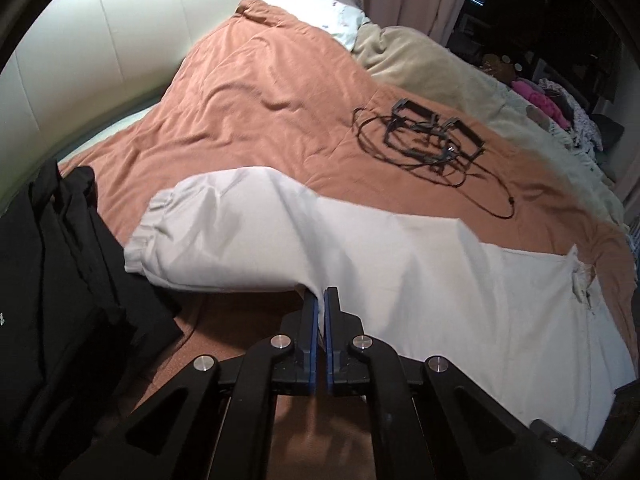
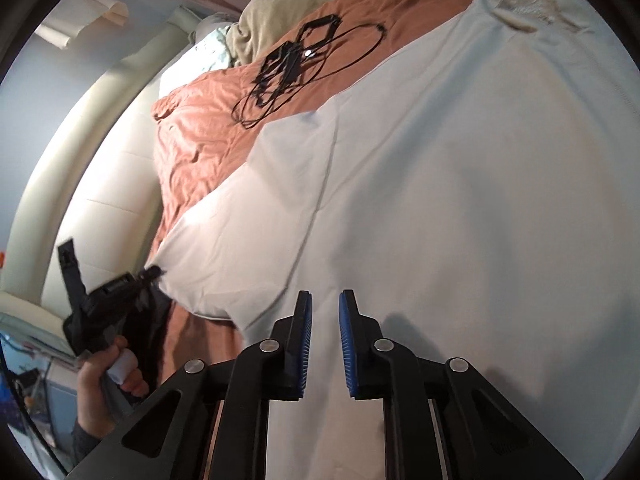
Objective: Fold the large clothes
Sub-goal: 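Grasp the sleeve with the left tool and fold it across the jacket body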
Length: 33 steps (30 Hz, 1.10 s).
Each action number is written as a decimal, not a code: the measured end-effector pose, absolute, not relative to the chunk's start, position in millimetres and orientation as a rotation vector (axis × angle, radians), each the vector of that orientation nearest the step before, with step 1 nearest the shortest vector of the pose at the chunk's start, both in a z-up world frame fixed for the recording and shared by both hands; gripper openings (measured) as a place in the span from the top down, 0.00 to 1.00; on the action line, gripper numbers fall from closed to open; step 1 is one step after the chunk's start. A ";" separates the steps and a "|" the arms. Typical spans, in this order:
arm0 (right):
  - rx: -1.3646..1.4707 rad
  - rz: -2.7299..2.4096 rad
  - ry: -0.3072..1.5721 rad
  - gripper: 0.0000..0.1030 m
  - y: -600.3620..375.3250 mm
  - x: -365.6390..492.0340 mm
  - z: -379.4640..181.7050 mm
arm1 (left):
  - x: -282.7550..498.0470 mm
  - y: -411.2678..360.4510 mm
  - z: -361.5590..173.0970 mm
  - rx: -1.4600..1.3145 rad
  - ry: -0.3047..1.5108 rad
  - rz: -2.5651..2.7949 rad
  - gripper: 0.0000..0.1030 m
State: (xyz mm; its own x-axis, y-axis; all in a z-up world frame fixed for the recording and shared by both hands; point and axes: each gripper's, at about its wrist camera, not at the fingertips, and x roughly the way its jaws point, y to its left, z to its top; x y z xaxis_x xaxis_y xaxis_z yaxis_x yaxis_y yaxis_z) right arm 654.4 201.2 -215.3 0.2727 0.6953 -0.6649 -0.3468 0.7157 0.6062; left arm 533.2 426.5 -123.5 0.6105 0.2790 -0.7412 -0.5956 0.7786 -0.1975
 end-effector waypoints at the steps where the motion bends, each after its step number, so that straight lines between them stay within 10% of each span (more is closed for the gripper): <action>1: 0.386 0.749 1.103 0.88 210.5 654.9 -219.0 | 533.7 421.3 -112.6 -0.453 0.743 0.501 0.95; 16: 0.460 0.894 1.285 0.94 265.2 659.8 -264.3 | 550.1 307.9 -19.8 -0.416 0.633 0.063 0.95; 21: 0.448 0.819 1.229 0.63 222.8 661.1 -237.0 | 554.6 278.0 -10.6 -0.417 0.634 -0.030 0.95; 33: 0.530 0.590 1.039 0.59 102.0 643.8 -179.7 | 570.3 199.8 -39.7 -0.464 0.840 -0.254 0.93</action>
